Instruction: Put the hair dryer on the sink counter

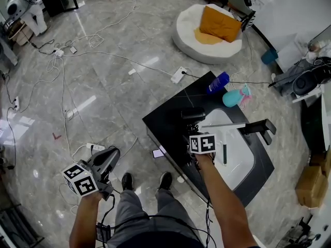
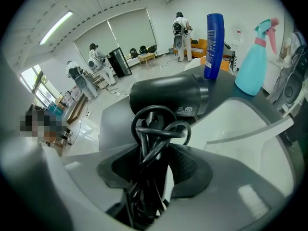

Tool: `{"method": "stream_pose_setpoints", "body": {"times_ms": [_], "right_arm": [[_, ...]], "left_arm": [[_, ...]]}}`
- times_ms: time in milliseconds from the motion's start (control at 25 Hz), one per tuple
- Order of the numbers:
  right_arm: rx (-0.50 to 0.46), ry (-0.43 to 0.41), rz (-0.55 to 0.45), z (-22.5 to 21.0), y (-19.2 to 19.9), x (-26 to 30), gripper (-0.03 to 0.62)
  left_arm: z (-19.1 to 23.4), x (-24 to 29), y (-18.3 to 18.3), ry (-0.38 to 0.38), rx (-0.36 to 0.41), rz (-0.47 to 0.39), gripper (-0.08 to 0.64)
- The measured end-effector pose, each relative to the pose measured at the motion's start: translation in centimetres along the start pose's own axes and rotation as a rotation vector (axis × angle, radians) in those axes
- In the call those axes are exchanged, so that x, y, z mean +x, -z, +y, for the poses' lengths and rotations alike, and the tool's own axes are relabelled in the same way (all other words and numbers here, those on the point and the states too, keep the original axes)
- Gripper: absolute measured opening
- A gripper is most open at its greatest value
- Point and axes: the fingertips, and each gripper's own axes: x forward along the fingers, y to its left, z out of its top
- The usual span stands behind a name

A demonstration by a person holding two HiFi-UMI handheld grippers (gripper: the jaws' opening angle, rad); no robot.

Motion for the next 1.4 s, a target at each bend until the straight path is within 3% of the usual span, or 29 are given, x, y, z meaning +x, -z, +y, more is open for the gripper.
{"method": "stream_pose_setpoints", "body": {"times_ms": [320, 1400], "right_arm": [[0.036, 0.052, 0.001, 0.4, -0.8, 0.4, 0.199], [0.058, -0.023, -0.004, 0.8, 0.1, -0.1, 0.238]], "left_arm": [[0.0, 0.5, -0.5, 0.005, 0.003, 0.004, 0.005], [0.2, 0.8, -1.2, 0.007, 0.007, 0.009, 0.005]]}}
